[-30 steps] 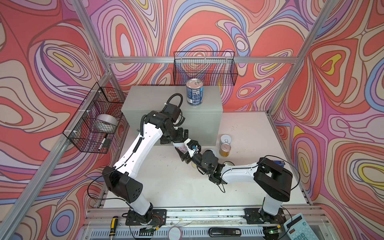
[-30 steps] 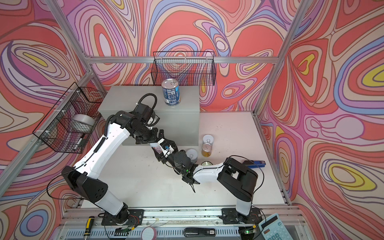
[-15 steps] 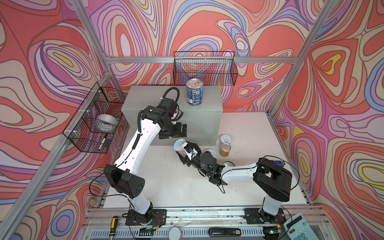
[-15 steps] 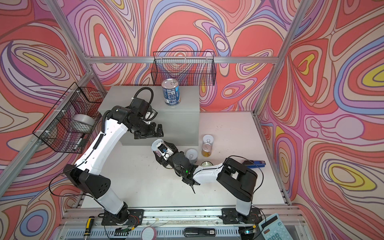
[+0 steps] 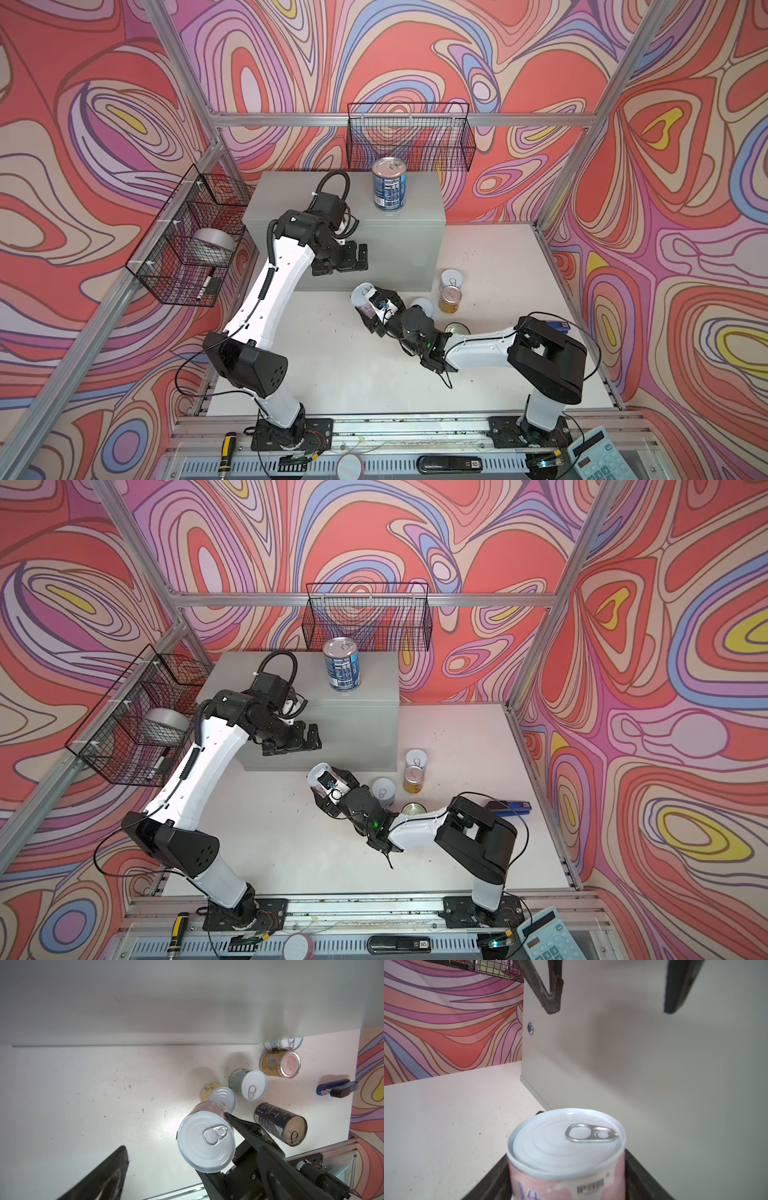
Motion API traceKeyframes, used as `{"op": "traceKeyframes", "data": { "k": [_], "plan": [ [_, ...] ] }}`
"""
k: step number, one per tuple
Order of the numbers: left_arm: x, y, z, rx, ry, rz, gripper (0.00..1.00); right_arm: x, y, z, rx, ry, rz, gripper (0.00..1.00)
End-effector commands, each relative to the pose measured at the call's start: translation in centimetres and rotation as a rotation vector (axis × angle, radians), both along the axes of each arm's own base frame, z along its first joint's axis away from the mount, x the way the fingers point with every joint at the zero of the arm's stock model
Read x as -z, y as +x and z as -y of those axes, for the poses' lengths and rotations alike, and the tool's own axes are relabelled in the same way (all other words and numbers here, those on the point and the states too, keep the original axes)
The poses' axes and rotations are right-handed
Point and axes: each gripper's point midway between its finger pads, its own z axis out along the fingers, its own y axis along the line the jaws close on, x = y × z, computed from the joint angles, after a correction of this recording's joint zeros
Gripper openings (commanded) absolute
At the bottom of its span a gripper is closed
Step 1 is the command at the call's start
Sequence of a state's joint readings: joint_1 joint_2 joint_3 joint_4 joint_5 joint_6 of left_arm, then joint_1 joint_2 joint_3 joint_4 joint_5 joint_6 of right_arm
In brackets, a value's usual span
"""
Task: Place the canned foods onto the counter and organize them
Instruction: 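Open the left gripper and draw it back while the right gripper holds the pink can, then raise the pink can with the right gripper toward the cabinet top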
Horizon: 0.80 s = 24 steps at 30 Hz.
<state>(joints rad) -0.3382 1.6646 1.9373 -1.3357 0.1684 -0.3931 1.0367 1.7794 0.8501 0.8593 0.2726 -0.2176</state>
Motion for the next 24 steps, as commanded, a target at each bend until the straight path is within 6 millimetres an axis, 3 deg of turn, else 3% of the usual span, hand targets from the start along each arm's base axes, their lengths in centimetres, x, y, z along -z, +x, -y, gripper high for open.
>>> {"op": "traceKeyframes", "data": {
  "k": [1,7,17,24],
  "plan": [
    [-0.4,-1.1,-0.6,-0.004,-0.003,0.000,1.00,-5.4,-0.5,0.5,-0.002,0.151,0.066,0.64],
    [-0.1,-1.4,-1.3,-0.016,-0.005,0.004,1.00,-6.9,-1.0,1.3,-0.004,0.178,0.052,0.64],
    [-0.8,-3.9,-3.8,-0.117,-0.020,0.197,1.00,-12.6,-1.7,4.3,0.051,0.218,0.012,0.64],
    [1.7,-6.1,-5.6,-0.204,-0.014,0.248,1.00,-16.5,-3.1,5.1,-0.003,0.281,0.006,0.63]
  ]
}}
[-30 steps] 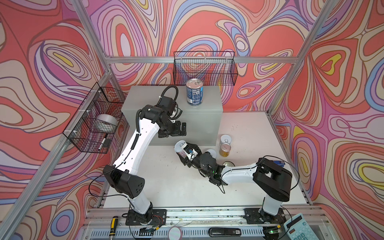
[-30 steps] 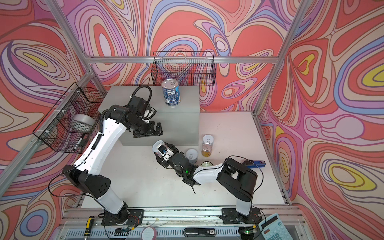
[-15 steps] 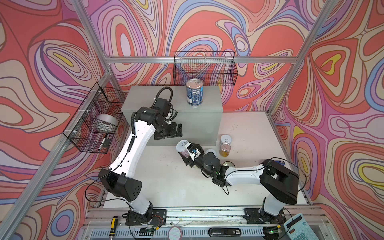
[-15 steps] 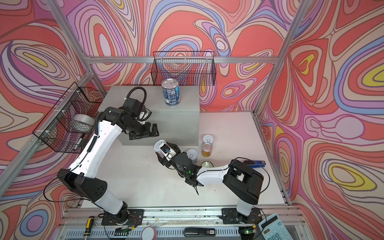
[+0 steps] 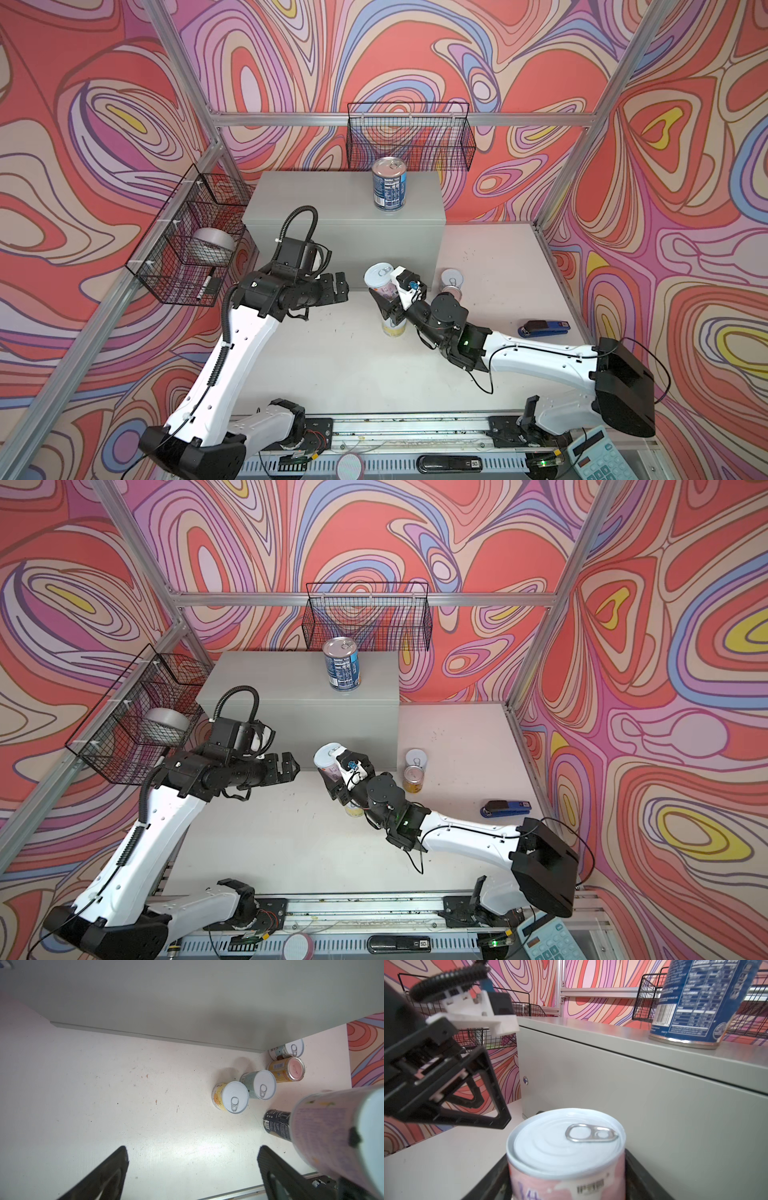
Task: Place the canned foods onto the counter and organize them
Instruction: 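Raise the pink can with the right gripper toward the cabinet top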
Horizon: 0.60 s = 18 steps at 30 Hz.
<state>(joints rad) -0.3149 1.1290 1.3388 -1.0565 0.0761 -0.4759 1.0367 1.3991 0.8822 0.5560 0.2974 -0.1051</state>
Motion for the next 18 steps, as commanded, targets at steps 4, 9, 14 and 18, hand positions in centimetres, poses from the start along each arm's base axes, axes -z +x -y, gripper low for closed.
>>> {"op": "traceKeyframes", "data": {
  "k": [4,9,14,18],
  "plan": [
    [2.1,-0.1,-1.8,-0.110,0.035,0.017,1.00,-6.2,-1.3,0.4,-0.052,0.129,0.042,0.63],
    [4.2,-1.0,-1.7,-0.130,-0.038,0.089,1.00,-7.7,-1.3,-0.2,-0.073,0.139,0.060,0.63],
    [6.5,-1.3,-3.8,-0.144,0.072,0.177,1.00,-9.3,-0.6,-1.7,-0.080,0.142,0.046,0.61],
    [6.9,-1.7,-4.6,-0.192,0.060,0.221,1.00,-10.6,-1.2,-3.0,-0.151,0.168,0.075,0.61]
  ]
}}
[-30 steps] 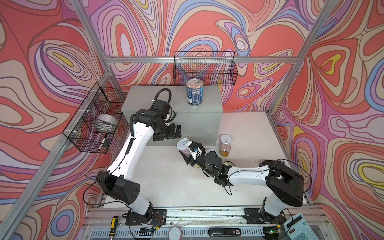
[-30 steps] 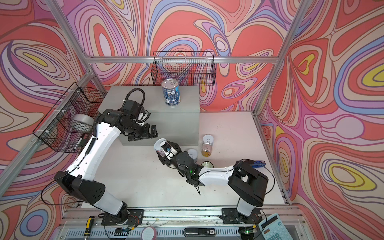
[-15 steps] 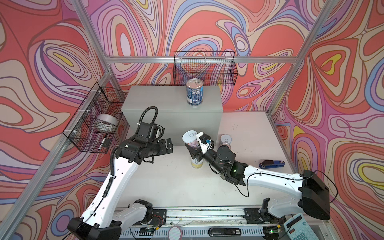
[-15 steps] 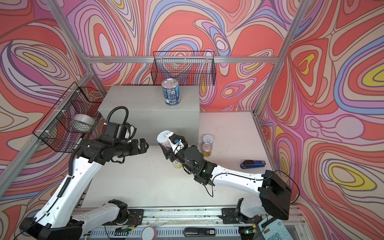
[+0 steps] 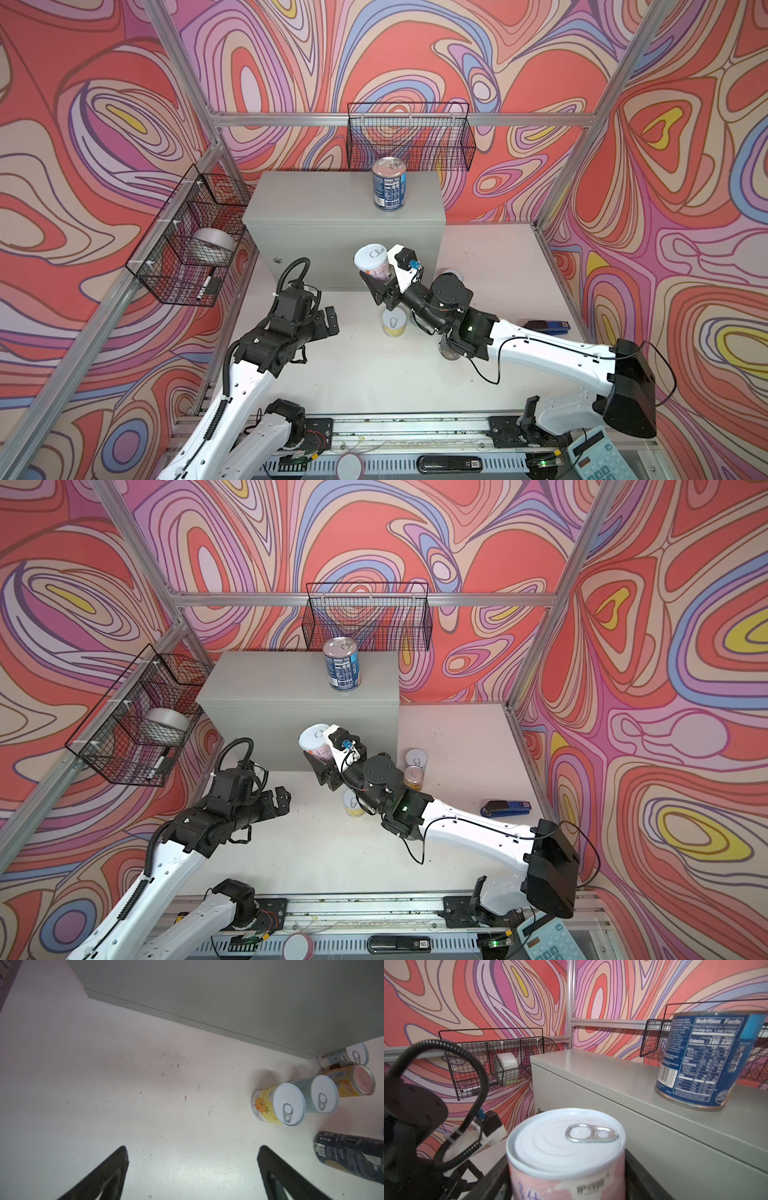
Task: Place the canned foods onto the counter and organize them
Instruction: 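Raise the pink can with the right gripper toward the cabinet top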
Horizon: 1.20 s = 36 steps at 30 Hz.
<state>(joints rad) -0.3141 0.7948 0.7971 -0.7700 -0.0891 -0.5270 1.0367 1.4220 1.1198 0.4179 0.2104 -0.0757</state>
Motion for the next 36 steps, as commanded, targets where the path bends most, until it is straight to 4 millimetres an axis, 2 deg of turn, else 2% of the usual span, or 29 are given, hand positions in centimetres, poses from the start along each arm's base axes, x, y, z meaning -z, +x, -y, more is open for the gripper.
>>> {"op": "traceKeyframes", "data": {
  "k": [1,7,12,14,15,23,31,32,36],
  "plan": [
    [-1.9,1.2,-0.3,-0.037,-0.025,0.135,1.00,-3.7,-0.9,-1.1,-0.074,0.093,0.051,0.61],
    [-0.3,0.6,-1.1,-0.095,-0.058,0.177,1.00,-5.5,-0.7,-2.8,-0.119,0.133,0.077,0.61],
    [2.1,1.1,0.1,-0.031,-0.082,0.192,1.00,-6.7,-0.6,-4.7,-0.161,0.147,0.108,0.62],
    [2.0,1.2,0.6,0.005,-0.085,0.208,1.00,-7.4,-0.5,-5.2,-0.172,0.155,0.121,0.62],
    [3.3,0.8,0.6,0.014,-0.077,0.190,1.00,-7.7,-0.4,-5.6,-0.179,0.157,0.128,0.62],
    [3.3,0.6,1.1,0.056,-0.115,0.303,1.00,-10.0,1.3,-8.5,-0.172,0.219,0.185,0.62],
    [5.2,0.5,1.5,0.110,-0.085,0.294,1.00,-9.5,4.1,-12.2,-0.120,0.202,0.264,0.62],
    [4.7,0.9,1.7,0.117,-0.087,0.319,1.00,-9.3,4.5,-12.7,-0.112,0.196,0.271,0.62],
    [4.8,1.0,2.0,0.129,-0.097,0.332,1.00,-8.7,5.8,-14.2,-0.100,0.195,0.289,0.62]
  ]
}}
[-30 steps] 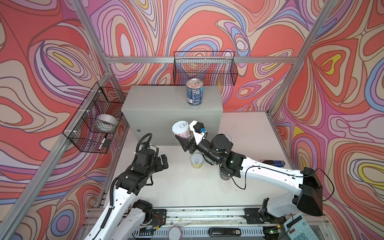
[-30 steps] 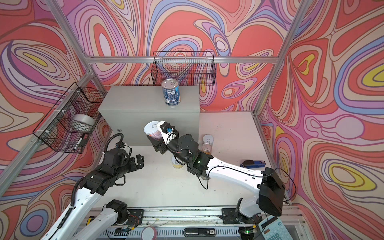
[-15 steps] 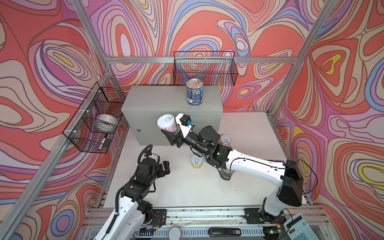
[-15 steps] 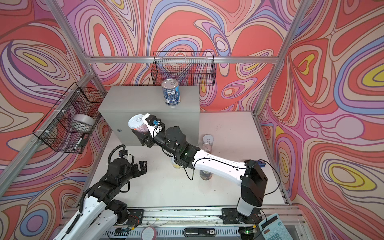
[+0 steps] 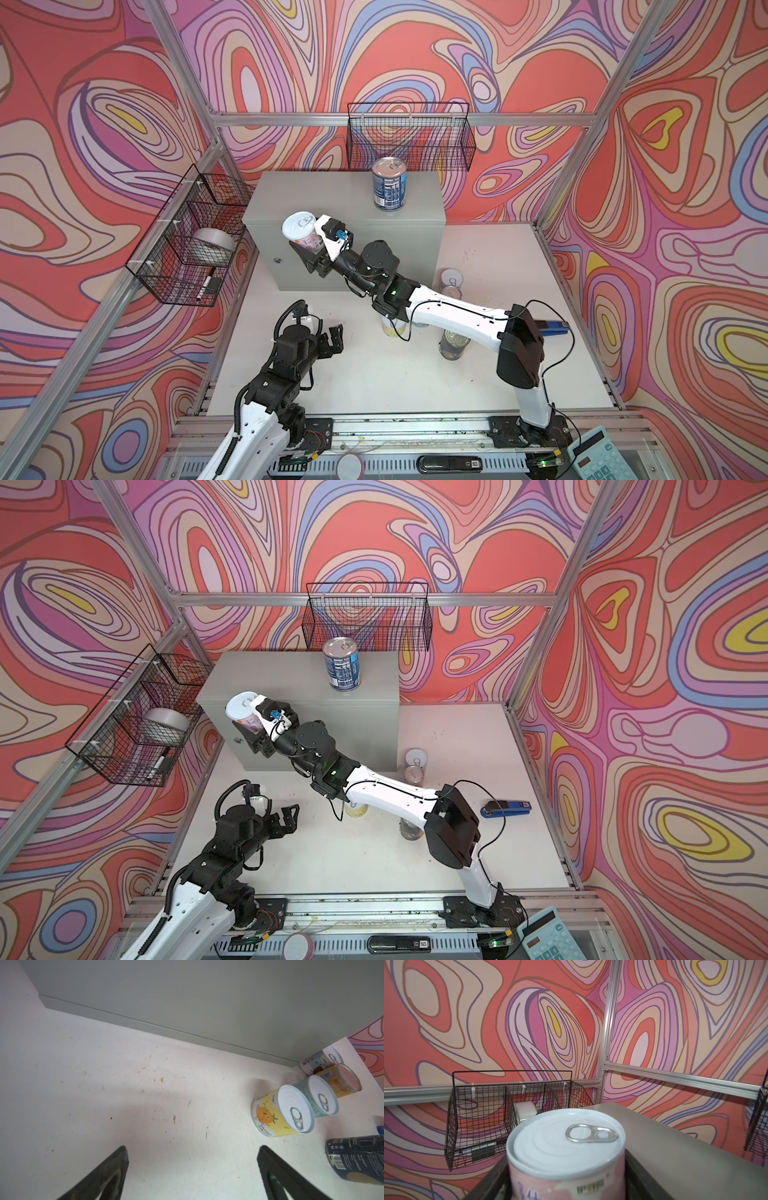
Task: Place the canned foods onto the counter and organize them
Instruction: 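Raise the pink can with the right gripper toward the cabinet top, then lower the pink can onto the cabinet top and open the right gripper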
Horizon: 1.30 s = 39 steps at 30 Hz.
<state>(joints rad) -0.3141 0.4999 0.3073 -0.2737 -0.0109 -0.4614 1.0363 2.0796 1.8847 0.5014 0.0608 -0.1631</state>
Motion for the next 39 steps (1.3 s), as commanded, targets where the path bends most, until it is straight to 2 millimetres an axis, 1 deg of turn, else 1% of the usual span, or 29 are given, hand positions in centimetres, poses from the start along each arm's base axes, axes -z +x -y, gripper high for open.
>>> {"op": "traceKeyframes", "data": {
  "k": [1,5,8,12,15,20,28,39],
  "plan": [
    [-0.7,0.5,0.5,0.029,-0.007,0.052,1.00,-4.4,0.1,0.7,0.018,0.120,0.085,0.62],
    [-0.1,0.3,0.6,0.041,-0.006,0.042,1.00,-4.8,0.9,0.1,-0.008,0.163,0.083,0.63],
    [-0.2,0.3,1.0,0.063,-0.014,0.060,1.00,-5.2,1.4,-0.2,-0.010,0.168,0.095,0.63],
    [0.0,0.1,1.2,0.075,-0.025,0.074,1.00,-5.7,2.4,0.1,0.007,0.178,0.110,0.63],
    [0.0,0.1,1.2,0.075,-0.025,0.078,1.00,-6.0,3.6,0.6,0.035,0.186,0.108,0.63],
    [0.2,0.0,1.1,0.072,-0.027,0.078,1.00,-5.5,6.0,1.2,0.107,0.176,0.111,0.63],
    [0.3,-0.1,0.9,0.063,-0.026,0.078,1.00,-4.5,9.2,2.2,0.175,0.177,0.099,0.64],
    [0.2,-0.1,0.6,0.040,-0.025,0.086,1.00,-3.0,11.5,2.9,0.253,0.167,0.090,0.64]
  ]
}}
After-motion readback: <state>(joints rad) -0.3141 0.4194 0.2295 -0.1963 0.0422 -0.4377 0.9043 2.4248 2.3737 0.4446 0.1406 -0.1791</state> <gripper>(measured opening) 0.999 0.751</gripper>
